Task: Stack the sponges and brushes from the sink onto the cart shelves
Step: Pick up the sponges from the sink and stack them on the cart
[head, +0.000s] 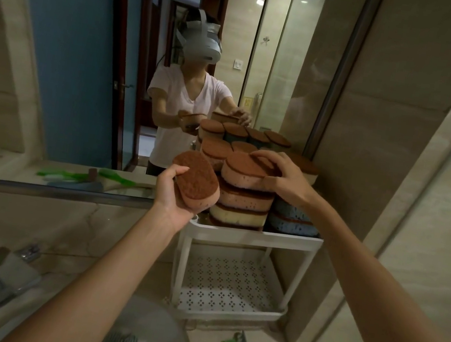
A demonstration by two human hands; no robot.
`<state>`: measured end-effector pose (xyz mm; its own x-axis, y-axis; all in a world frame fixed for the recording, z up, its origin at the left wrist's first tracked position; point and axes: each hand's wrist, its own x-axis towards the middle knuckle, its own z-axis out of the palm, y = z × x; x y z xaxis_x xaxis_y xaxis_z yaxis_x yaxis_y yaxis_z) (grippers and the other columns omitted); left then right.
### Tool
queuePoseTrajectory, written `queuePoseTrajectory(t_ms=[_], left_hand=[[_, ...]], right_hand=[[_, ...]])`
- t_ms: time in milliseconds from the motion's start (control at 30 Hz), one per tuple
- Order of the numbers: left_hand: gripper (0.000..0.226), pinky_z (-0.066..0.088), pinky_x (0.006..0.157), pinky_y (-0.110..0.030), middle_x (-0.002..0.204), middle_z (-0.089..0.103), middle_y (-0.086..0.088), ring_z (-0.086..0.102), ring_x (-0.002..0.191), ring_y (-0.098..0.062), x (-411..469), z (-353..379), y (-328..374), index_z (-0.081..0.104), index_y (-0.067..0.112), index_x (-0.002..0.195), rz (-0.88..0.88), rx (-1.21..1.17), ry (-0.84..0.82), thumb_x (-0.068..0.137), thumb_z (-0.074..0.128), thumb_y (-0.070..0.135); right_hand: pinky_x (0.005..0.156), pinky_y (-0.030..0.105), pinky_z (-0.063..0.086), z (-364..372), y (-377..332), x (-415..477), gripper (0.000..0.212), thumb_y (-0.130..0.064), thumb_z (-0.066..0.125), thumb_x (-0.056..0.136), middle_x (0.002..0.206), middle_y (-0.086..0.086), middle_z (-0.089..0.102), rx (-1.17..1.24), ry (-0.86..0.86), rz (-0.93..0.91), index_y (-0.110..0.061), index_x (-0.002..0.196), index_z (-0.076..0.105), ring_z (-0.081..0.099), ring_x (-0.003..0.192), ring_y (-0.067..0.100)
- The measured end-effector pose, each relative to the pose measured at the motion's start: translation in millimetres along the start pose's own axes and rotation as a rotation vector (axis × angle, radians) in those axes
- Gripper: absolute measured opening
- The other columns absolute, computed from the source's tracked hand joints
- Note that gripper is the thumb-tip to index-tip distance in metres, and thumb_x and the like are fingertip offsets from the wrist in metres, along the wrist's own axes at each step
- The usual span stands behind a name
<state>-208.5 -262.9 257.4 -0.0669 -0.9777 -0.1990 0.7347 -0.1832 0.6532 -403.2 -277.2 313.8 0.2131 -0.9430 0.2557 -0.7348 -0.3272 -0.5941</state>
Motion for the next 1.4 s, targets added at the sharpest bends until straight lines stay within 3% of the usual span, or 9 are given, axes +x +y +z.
queuePoseTrajectory(t_ms=[300,467,667,800,933,1000,1100,1200,1400], left_hand=[[0.019,0.047,0.078,-0.037,0.103,0.059,-0.009,0.056,0.096,-0.026,0,0,-1,0.057,0.02,0.103,0.017,0.04,0.021,0.086,0.048,0.025],[0.009,0.046,0.079,-0.032,0.096,0.062,-0.001,0.058,0.093,-0.019,-8,12,0,0.058,0.025,0.091,0.21,0.229,-0.018,0.089,0.049,0.026],[0.035,0.05,0.089,-0.034,0.111,0.062,0.0,0.06,0.104,-0.016,-11,49,1,0.044,0.024,0.114,0.367,0.493,-0.021,0.084,0.062,0.032],[0.071,0.054,0.089,-0.042,0.111,0.067,-0.008,0.066,0.099,-0.018,-11,79,-6,0.049,0.011,0.122,0.375,0.543,-0.009,0.059,0.072,0.035],[0.056,0.054,0.077,-0.033,0.124,0.06,-0.007,0.061,0.101,-0.014,-12,109,-21,0.04,0.011,0.13,0.282,0.518,-0.194,0.081,0.067,0.023],[0.047,0.048,0.086,-0.033,0.118,0.06,-0.004,0.057,0.106,-0.016,-15,115,-26,0.046,0.011,0.124,0.352,0.742,-0.249,0.085,0.062,0.033],[0.027,0.04,0.087,-0.034,0.098,0.059,-0.003,0.054,0.101,-0.019,-12,107,-33,0.057,0.009,0.095,0.789,1.28,-0.193,0.093,0.047,0.035],[0.034,0.015,0.116,-0.043,0.136,0.05,-0.005,0.031,0.138,-0.021,0,94,-44,0.053,0.014,0.122,0.94,1.747,-0.118,0.097,0.036,0.029],[0.06,0.016,0.111,-0.035,0.142,0.048,-0.002,0.036,0.136,-0.017,12,79,-62,0.05,0.014,0.131,0.996,1.942,-0.084,0.086,0.017,0.034]], right_hand=[[0.113,0.039,0.024,14,15,3,0.05,-0.03,0.05,0.09,0.141,0.006,0.027,-0.281,0.001,-0.003,-0.037,0.139,0.038,0.023,0.134,0.027],[0.114,0.044,0.021,11,8,-7,0.071,-0.036,0.046,0.073,0.147,0.006,0.023,-0.287,0.078,-0.089,-0.03,0.142,0.032,0.013,0.138,0.025],[0.096,0.033,0.042,12,-11,-28,0.066,-0.038,0.045,0.068,0.129,0.003,0.044,-0.066,0.217,-0.335,-0.017,0.131,0.043,0.044,0.119,0.017],[0.096,0.028,0.039,1,-9,-34,0.067,-0.046,0.055,0.074,0.13,0.004,0.043,-0.17,0.266,-0.31,-0.015,0.131,0.041,0.041,0.119,0.017],[0.085,0.022,0.033,-20,3,-36,0.066,-0.024,0.075,0.073,0.123,0.011,0.051,-0.265,0.403,-0.225,-0.006,0.127,0.042,0.048,0.108,0.022],[0.082,0.025,0.035,-31,14,-36,0.07,-0.019,0.077,0.068,0.12,0.012,0.051,-0.247,0.431,-0.165,-0.008,0.127,0.041,0.05,0.106,0.026],[0.086,0.032,0.036,-48,33,-39,0.08,-0.016,0.074,0.068,0.123,0.014,0.045,-0.347,0.444,-0.021,-0.018,0.136,0.032,0.044,0.11,0.032],[0.09,0.038,0.038,-53,45,-47,0.079,-0.012,0.067,0.075,0.123,0.016,0.039,-0.475,0.347,0.073,-0.027,0.141,0.026,0.039,0.111,0.036],[0.094,0.044,0.042,-37,61,-43,0.073,-0.005,0.053,0.081,0.128,0.015,0.036,-0.562,0.204,0.047,-0.032,0.142,0.026,0.038,0.113,0.038]])
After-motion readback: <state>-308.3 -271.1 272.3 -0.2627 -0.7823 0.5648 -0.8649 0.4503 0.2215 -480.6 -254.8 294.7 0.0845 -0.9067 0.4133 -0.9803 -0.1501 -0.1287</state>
